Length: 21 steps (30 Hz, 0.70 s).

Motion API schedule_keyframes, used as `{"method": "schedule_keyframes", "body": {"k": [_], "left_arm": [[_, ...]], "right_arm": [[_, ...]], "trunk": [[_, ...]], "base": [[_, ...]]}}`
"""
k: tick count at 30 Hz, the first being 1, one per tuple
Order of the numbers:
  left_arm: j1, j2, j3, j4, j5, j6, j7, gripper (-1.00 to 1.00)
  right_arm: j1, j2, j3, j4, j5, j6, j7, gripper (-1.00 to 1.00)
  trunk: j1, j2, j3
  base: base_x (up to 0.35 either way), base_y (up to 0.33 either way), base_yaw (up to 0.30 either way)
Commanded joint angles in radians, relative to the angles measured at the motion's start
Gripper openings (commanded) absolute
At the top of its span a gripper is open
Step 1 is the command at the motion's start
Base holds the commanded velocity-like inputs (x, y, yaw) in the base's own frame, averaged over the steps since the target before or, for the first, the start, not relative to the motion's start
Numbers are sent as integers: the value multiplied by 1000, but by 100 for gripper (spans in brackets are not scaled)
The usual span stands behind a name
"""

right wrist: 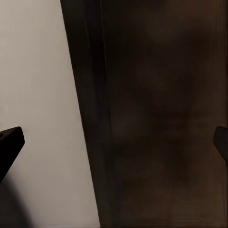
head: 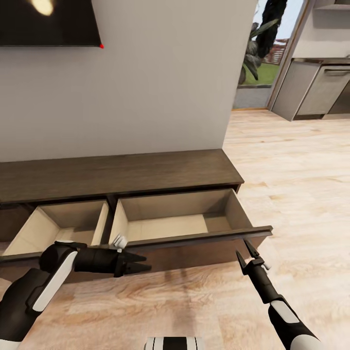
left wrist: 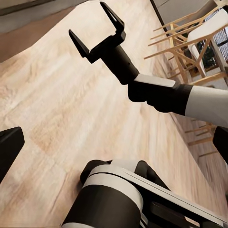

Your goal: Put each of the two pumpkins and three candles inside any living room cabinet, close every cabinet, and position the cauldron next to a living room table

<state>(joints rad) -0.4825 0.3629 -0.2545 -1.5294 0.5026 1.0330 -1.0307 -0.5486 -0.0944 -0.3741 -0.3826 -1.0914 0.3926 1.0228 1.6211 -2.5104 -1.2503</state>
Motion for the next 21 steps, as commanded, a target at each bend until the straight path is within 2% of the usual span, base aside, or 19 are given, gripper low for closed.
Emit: {"method": "schedule_keyframes", "body": {"k": [1,21], "left_arm": [[-1,1,-1,0,1,4,-2,100],[-1,0,-1,0,1,4,-1,100]], "right_arm": [[-1,0,-1,1,-5,8,2,100],[-1,5,-2,4,-6,-23,1,100]], "trunk": [[0,0,-1],[0,0,-1]], "base": [[-87,0,0],[-40,0,0]]}}
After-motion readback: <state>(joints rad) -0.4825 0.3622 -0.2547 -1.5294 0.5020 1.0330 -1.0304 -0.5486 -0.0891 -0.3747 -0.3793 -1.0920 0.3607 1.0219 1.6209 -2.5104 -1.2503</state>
